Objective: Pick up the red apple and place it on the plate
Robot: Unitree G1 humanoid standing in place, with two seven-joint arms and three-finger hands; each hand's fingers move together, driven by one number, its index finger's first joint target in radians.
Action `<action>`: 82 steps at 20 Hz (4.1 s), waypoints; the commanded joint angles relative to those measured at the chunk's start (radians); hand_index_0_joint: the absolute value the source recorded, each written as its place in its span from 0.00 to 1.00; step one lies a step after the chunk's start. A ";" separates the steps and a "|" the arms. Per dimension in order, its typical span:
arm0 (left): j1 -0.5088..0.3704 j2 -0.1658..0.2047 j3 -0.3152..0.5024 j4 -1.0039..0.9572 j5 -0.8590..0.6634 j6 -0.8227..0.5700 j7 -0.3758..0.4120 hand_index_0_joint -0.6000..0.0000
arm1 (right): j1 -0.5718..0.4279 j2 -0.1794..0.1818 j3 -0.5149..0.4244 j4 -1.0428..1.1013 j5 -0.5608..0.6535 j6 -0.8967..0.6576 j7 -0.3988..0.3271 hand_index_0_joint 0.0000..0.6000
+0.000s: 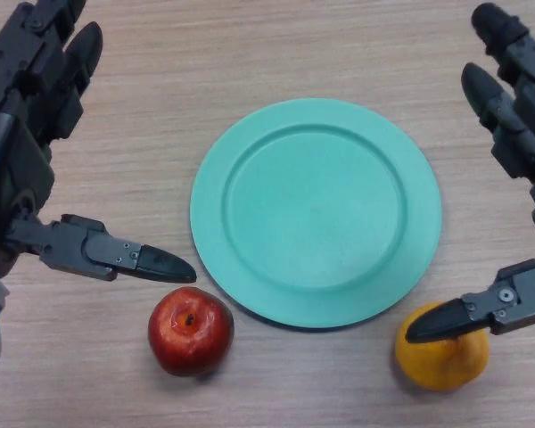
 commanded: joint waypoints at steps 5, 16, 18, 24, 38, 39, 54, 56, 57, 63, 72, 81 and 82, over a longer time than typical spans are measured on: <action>-0.039 0.039 0.032 -0.021 -0.008 -0.119 0.044 1.00 | -0.045 -0.019 -0.066 -0.029 0.034 -0.134 -0.010 0.00; 0.120 -0.032 0.002 -0.014 0.133 -0.318 0.046 1.00 | -0.114 -0.059 -0.109 -0.026 0.042 -0.064 0.000 0.00; 0.192 -0.071 -0.017 -0.029 0.170 -0.389 0.060 1.00 | -0.118 -0.067 -0.127 -0.025 0.056 -0.066 0.009 0.00; 0.415 -0.105 -0.188 0.052 0.273 -0.625 0.181 1.00 | -0.134 -0.060 -0.097 -0.022 0.018 -0.058 0.008 0.00; 0.491 -0.092 -0.273 0.511 0.343 -0.965 0.334 1.00 | -0.173 -0.045 -0.079 -0.074 0.127 0.046 -0.131 0.00; 0.482 -0.091 -0.272 0.518 0.327 -0.938 0.319 1.00 | -0.179 -0.049 -0.076 -0.076 0.125 0.050 -0.137 0.00; 0.386 -0.101 -0.334 0.497 0.207 -0.509 0.282 0.00 | -0.116 -0.077 -0.185 -0.027 0.183 -0.071 -0.126 0.00; 0.406 -0.092 -0.322 0.442 0.185 -0.482 0.277 0.00 | -0.117 -0.081 -0.184 -0.029 0.187 -0.070 -0.134 0.00; 0.415 -0.088 -0.318 0.410 0.200 -0.470 0.282 0.00 | -0.118 -0.084 -0.181 -0.031 0.183 -0.066 -0.134 0.00; 0.299 -0.082 -0.306 0.281 0.379 -0.531 0.279 0.00 | -0.076 -0.074 -0.201 -0.069 0.189 -0.084 -0.121 0.00; -0.227 -0.106 -0.432 0.743 0.428 -0.479 0.244 0.00 | -0.022 -0.115 -0.225 -0.114 0.233 -0.139 -0.228 0.00; -0.294 -0.106 -0.466 0.993 0.459 -0.656 0.261 0.17 | 0.068 -0.193 -0.246 -0.116 0.288 -0.241 -0.315 0.00; -0.293 -0.106 -0.464 0.991 0.467 -0.646 0.260 0.33 | 0.069 -0.196 -0.245 -0.116 0.288 -0.243 -0.318 0.00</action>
